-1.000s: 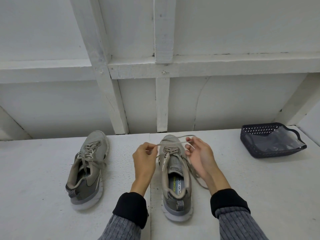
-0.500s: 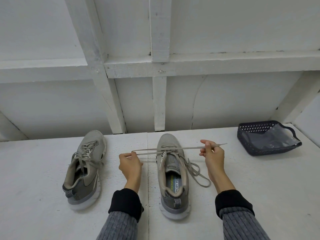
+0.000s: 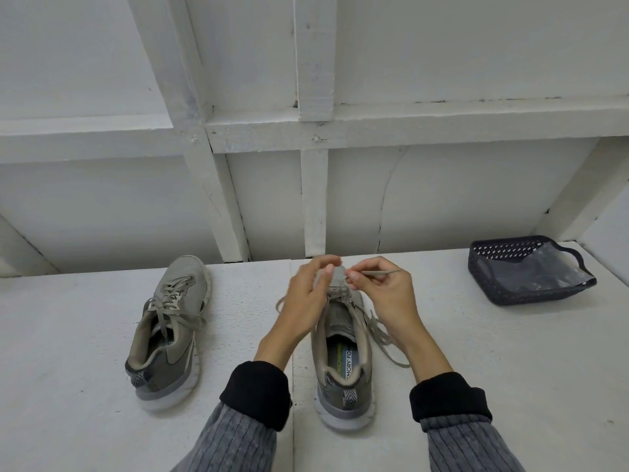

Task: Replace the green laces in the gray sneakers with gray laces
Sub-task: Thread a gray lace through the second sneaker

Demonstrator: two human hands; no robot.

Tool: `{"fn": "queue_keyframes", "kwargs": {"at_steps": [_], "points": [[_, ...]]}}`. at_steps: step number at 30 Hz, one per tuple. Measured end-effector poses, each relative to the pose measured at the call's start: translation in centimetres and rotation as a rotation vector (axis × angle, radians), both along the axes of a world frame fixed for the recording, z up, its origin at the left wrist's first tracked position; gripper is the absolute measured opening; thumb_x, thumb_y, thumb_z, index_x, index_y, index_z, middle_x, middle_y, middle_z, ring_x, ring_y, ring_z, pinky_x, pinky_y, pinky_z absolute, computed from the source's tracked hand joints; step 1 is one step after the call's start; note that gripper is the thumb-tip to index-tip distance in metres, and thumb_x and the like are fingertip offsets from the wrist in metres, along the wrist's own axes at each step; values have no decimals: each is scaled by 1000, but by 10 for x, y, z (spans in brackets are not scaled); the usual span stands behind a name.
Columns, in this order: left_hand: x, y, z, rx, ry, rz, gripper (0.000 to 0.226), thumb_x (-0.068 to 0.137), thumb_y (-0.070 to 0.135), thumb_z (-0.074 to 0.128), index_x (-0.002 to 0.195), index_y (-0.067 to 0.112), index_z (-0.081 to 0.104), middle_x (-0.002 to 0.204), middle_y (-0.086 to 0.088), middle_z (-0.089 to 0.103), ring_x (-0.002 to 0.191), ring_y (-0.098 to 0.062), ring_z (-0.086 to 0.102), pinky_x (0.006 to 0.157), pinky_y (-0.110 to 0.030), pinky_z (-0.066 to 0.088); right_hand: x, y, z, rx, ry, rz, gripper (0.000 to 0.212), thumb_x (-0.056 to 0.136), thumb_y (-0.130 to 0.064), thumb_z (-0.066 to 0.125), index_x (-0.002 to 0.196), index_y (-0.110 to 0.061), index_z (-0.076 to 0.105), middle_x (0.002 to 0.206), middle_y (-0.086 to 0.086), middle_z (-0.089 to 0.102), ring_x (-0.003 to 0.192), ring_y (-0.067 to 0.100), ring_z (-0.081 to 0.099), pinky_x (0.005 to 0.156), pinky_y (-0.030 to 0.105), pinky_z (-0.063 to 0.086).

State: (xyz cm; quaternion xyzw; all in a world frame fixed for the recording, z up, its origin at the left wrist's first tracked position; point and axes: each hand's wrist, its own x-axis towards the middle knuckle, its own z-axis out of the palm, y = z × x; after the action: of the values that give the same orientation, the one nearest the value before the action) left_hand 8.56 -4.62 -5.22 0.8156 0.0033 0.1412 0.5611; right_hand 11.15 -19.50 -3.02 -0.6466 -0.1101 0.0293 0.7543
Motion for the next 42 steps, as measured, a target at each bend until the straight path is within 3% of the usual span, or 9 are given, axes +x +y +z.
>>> {"fn": "queue_keyframes", "kwargs": {"at_steps": [3,7,11,15,18,29,34,39,42], "points": [[5,-4,5,-68,73,-209,39,107,32,36,111,8,67,98,1,68,93,-5,61,87,-21,48,-3,1,7,31,-23,14,7,80,0,72,83,-5,69,78,5,73,74,16,69,70,21,53],[1,3,-3,-181,125,-161,39,106,35,34,82,11,54,72,18,60,72,4,55,72,-17,43,0,-9,4,-2,-3,-80,8,80,-3,73,83,-11,72,74,-2,71,70,12,66,70,19,53],[-3,15,-15,-80,109,-58,38,102,48,38,78,24,56,85,-1,64,89,-13,58,87,-39,46,1,-18,-7,-42,15,-99,12,81,1,71,87,-10,72,76,1,72,72,12,68,72,19,53],[-4,24,-16,90,143,-12,40,98,55,39,81,28,62,74,24,61,85,-12,55,89,-46,40,-3,-12,-15,-117,-13,-102,20,83,4,68,86,-16,71,84,2,74,82,15,70,76,21,55],[-4,22,-12,-36,210,-153,38,97,53,43,98,29,73,98,11,73,102,-10,66,99,-41,46,-5,-4,-15,-178,-76,-88,21,82,2,70,85,-20,70,83,-2,74,83,10,70,76,17,53],[-3,14,-8,-170,187,-179,15,94,18,65,102,11,76,92,-3,75,90,-13,70,81,-23,54,-7,1,-27,-185,-66,-171,18,80,-2,74,86,-18,67,86,0,70,84,11,68,77,22,55],[-2,10,-6,-40,163,10,8,91,20,69,88,18,76,69,10,68,61,5,59,56,-10,43,-9,0,-30,-254,-32,-187,14,84,-13,72,96,-17,66,92,-4,68,86,7,65,77,20,52],[-4,5,-8,-63,185,55,9,87,14,73,88,21,78,73,16,71,68,10,64,64,-6,46,-12,-3,-45,-630,126,48,29,84,-29,72,108,-19,60,101,-6,61,94,8,59,68,12,42],[-6,-3,-11,-8,173,105,7,86,13,74,91,13,79,72,14,69,67,13,63,63,-5,46,-12,-6,-53,-560,151,-77,14,89,-24,67,101,-18,63,93,-5,64,88,5,60,66,11,44]]}}
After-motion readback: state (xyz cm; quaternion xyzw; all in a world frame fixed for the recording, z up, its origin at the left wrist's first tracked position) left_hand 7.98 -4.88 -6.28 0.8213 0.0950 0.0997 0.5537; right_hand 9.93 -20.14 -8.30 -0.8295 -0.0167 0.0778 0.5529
